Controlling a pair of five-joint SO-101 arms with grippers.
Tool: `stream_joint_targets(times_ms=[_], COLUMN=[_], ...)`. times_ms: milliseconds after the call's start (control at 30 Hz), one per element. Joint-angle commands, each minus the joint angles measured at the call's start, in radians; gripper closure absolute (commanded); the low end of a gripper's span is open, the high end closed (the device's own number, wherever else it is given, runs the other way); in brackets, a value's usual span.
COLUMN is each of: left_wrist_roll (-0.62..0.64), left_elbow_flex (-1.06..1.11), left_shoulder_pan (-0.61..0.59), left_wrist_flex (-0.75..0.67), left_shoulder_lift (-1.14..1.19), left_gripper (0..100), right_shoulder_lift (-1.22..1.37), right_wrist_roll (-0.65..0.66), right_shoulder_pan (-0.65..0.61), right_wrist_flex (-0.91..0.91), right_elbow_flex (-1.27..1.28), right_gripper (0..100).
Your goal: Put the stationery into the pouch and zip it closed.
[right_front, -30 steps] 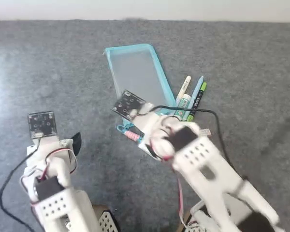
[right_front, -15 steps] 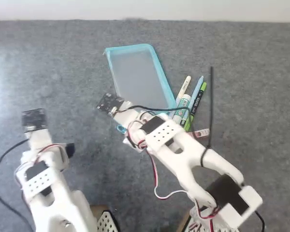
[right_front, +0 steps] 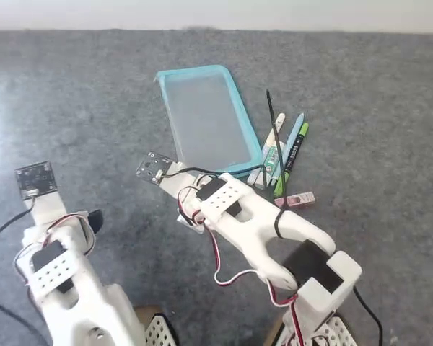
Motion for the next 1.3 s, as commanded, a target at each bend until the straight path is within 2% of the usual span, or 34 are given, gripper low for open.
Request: stream_joint_targets(times_ms=[0,167,233,300,467,633,733,900,1033,1133,1267], left_wrist_roll=[0.012,0.012,0.012,0.012,0.014,0.014,0.014,0.015,0.058,0.080,0.080], left_elbow_flex=[-0.045,-0.045,-0.045,-0.045,-0.047,-0.067,-0.139,-0.283,-0.375,-0.430,-0.449], left_shoulder_pan=[-0.003,-0.003,-0.003,-0.003,0.005,0.092,0.176,0.374,0.525,0.588,0.598], left_wrist_flex=[-0.026,-0.026,-0.028,-0.028,-0.025,0.002,0.109,0.275,0.341,0.365,0.359], left_shoulder_lift=[0.003,0.003,0.003,0.003,0.003,0.005,0.005,0.005,0.000,-0.003,-0.049], left_gripper=[66,66,66,66,66,62,61,61,61,58,53], right_shoulder_lift=[-0.005,-0.012,-0.013,-0.013,-0.013,-0.018,-0.058,-0.231,-0.392,-0.478,-0.561], right_wrist_roll=[-0.046,-0.072,-0.072,-0.072,-0.080,-0.078,-0.072,-0.072,-0.072,-0.071,-0.072], right_shoulder_pan=[0.018,0.047,0.071,0.094,0.170,0.194,0.196,0.223,0.245,0.246,0.240], right_wrist_flex=[-0.016,-0.010,0.002,0.042,0.252,0.501,0.591,0.619,0.622,0.624,0.581], right_elbow_flex=[-0.054,-0.054,-0.054,-0.075,-0.216,-0.416,-0.505,-0.539,-0.537,-0.531,-0.413], right_gripper=[75.8,99.8,96.9,99.1,99.2,99.2,99.2,99.2,99.2,99.2,99.2])
